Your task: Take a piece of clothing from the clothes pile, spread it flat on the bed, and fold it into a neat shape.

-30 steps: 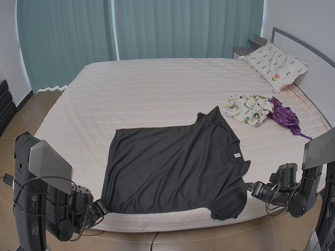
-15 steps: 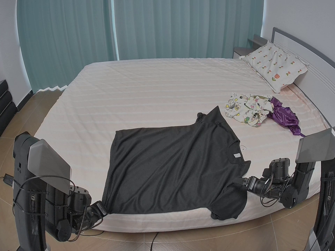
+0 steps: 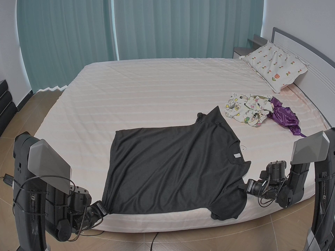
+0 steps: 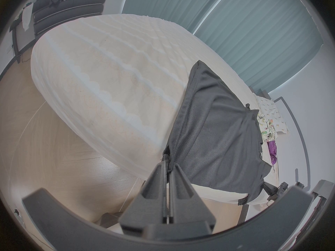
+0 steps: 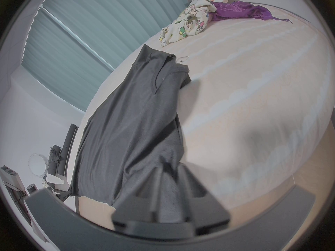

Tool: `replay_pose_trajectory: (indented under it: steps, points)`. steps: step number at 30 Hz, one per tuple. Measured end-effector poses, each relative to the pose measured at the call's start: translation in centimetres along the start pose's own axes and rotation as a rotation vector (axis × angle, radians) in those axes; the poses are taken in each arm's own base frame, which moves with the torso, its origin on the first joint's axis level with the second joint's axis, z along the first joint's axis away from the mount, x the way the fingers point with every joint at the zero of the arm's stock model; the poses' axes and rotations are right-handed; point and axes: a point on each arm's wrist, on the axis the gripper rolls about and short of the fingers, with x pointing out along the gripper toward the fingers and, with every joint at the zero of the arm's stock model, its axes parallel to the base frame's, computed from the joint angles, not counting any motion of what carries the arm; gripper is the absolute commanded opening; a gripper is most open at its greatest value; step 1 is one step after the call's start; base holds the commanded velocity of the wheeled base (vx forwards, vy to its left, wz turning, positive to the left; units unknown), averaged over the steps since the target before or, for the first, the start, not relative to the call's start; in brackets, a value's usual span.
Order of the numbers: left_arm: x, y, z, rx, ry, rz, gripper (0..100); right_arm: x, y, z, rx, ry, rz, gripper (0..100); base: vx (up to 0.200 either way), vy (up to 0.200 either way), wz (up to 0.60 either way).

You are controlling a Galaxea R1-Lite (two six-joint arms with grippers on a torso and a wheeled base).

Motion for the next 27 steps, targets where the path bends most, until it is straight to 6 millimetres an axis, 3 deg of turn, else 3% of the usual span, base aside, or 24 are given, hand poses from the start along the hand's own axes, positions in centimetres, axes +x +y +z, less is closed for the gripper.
replay_pose_trajectory:
  steps: [9,27]
  points:
    - [0.0,0.0,0.0,0.0,0.0,0.0,0,-1.8,-1.3,-0.6,0.019,0.026,-0.049,0,0.0,0.0,0.0]
    - [-0.5,0.0,-0.5,0.024,0.017,0.009,0,-7.2,-3.0,-1.2,-0.126,0.054,-0.126,0,0.0,0.0,0.0]
